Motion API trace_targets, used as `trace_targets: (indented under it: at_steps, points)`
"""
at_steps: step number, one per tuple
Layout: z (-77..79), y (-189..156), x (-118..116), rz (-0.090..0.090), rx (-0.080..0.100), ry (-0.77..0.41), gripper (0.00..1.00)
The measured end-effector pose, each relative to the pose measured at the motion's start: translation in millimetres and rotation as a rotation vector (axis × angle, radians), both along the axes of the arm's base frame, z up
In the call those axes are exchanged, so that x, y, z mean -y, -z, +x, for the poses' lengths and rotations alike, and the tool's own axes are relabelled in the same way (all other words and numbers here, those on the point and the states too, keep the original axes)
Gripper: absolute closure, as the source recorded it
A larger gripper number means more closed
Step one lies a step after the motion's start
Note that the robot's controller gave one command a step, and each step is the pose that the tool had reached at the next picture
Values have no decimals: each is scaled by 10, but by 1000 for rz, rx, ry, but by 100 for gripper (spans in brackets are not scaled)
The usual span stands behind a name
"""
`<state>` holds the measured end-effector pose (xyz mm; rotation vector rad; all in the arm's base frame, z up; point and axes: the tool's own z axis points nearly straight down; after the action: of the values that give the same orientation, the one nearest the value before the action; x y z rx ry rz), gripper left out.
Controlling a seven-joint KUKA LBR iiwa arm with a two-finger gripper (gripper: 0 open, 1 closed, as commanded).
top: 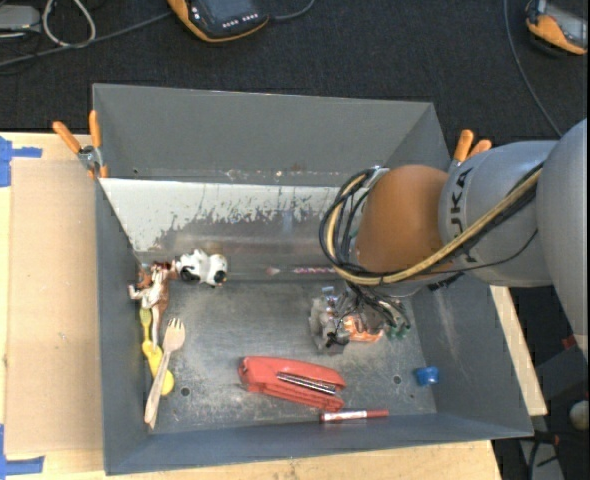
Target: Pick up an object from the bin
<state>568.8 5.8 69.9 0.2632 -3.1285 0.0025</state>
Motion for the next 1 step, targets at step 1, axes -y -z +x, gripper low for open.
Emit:
trace_targets:
  at_steps: [1]
  points:
    - [-1,0,1,0,0,-1,100]
